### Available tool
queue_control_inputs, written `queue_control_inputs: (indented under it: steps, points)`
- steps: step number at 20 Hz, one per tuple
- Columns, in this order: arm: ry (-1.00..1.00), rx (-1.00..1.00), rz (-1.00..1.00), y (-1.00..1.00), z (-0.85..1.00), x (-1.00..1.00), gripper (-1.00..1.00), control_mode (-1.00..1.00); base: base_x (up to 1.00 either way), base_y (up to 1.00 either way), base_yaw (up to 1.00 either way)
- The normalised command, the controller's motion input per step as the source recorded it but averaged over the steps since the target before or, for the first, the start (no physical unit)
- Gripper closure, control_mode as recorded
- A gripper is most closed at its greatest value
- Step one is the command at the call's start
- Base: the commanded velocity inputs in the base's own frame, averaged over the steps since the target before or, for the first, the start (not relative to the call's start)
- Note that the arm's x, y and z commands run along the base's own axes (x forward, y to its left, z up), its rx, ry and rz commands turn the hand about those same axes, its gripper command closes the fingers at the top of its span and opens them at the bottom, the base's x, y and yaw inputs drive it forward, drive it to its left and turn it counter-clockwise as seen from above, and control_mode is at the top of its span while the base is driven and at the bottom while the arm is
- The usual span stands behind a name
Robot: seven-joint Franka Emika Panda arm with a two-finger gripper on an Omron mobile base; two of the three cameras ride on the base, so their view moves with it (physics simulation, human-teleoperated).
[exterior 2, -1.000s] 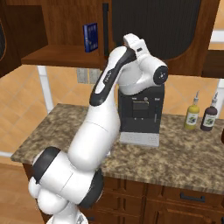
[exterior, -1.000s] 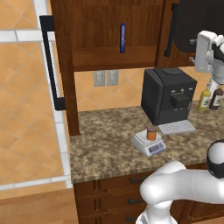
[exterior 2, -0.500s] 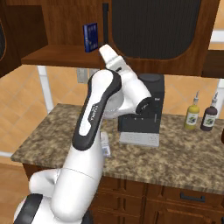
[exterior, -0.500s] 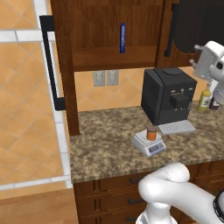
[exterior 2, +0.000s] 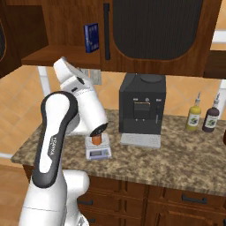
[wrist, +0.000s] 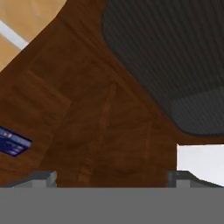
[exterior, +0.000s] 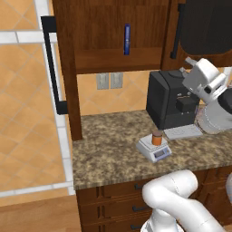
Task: Pick the jam and place it on the digital scale for weighing, and close the cabinet.
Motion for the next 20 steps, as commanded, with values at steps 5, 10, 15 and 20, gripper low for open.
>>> queue_control_inputs:
  steps: [5,10,15,20]
  points:
    - [-0.09,0.01,-0.01,0.97,0.04,-0.34,-1.00,-1.00,0.00,0.00,0.00]
    - [0.00,0.03,0.00,0.65,0.23,-0.78,-1.00,-1.00,0.00,0.00,0.00]
    - [-0.04,0.05,-0.01,0.64,0.07,-0.91,-1.00,-1.00,0.00,0.00,0.00]
    - [-0.07,0.05,-0.02,0.79,-0.50,-0.02,-1.00,-1.00,0.00,0.00,0.00]
